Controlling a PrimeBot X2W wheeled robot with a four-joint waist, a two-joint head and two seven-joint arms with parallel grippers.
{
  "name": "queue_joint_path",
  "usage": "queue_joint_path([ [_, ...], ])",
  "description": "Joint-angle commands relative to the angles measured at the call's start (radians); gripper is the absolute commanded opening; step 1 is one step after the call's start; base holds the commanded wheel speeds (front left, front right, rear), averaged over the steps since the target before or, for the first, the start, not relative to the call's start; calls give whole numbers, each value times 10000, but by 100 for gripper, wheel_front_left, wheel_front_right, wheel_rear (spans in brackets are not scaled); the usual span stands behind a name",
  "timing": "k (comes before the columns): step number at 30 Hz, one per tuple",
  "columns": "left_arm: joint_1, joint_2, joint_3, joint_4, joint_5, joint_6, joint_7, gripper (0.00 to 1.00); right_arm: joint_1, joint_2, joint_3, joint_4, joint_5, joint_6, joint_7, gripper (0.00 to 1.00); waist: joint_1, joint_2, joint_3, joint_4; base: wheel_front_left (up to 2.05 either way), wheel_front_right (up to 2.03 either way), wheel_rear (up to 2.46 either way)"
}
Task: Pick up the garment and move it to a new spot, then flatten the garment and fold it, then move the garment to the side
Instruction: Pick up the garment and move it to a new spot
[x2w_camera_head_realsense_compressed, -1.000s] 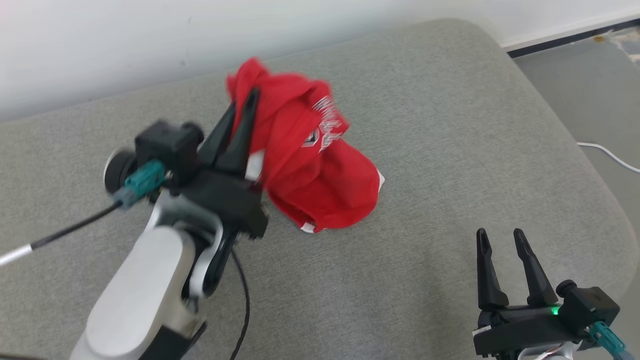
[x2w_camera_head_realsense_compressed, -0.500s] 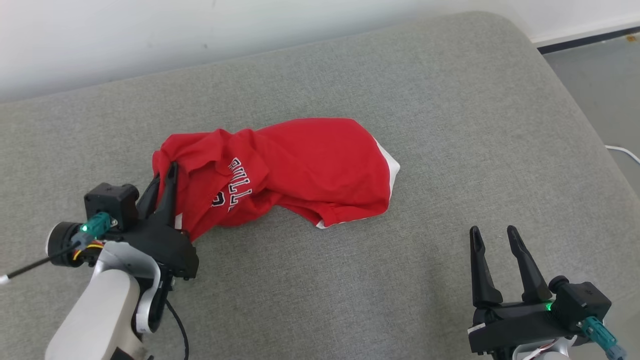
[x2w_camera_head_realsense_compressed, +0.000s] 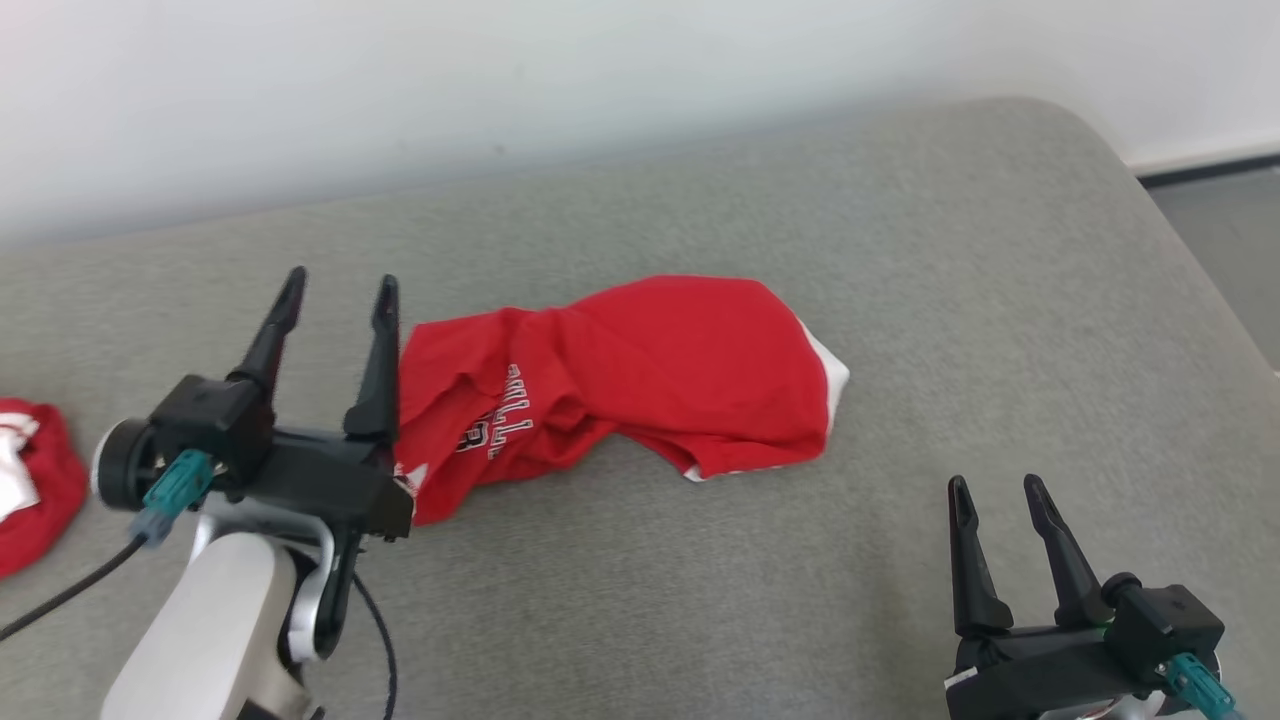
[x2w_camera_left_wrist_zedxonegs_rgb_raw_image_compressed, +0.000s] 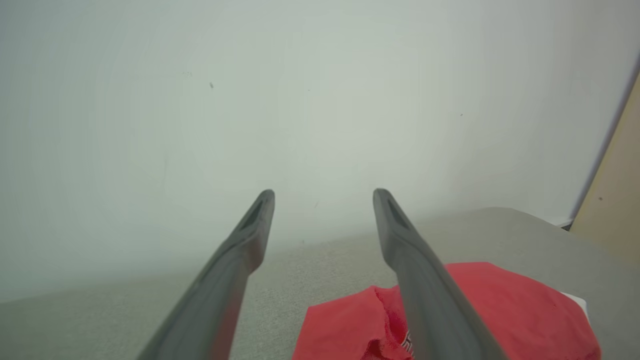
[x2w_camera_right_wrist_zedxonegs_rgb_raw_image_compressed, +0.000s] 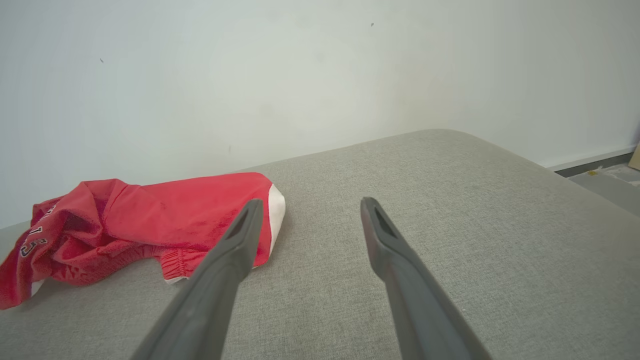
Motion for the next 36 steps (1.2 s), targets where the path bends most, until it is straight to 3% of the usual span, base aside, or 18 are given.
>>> queue_joint_path([
  [1, 300, 67, 110, -192, 60, 107, -109, 100, 139, -17, -47, -57, -89, -21, -6, 100, 0, 0, -473, 517, 0, 0, 0],
  [11, 2065, 723, 877, -1716, 503, 479, -222, 100, 511, -17, -53, -185, -307, -21, -6, 100, 0, 0, -1149, 1387, 0, 0, 0],
  [17, 3393, 759, 1755, -2605, 784, 650, -230, 100, 699, -18, -72, -278, -355, -21, -4, 100, 0, 0, -1410, 1763, 0, 0, 0],
  [27, 5258, -126, 3049, -3498, 1501, 412, -232, 100, 807, -17, -17, -331, -444, -21, -6, 100, 0, 0, -1551, 1972, 0, 0, 0],
  [36, 6028, -1132, 3851, -3458, 2085, -132, -233, 100, 992, -17, -185, -309, -538, -22, -4, 100, 0, 0, -1612, 2144, 0, 0, 0],
])
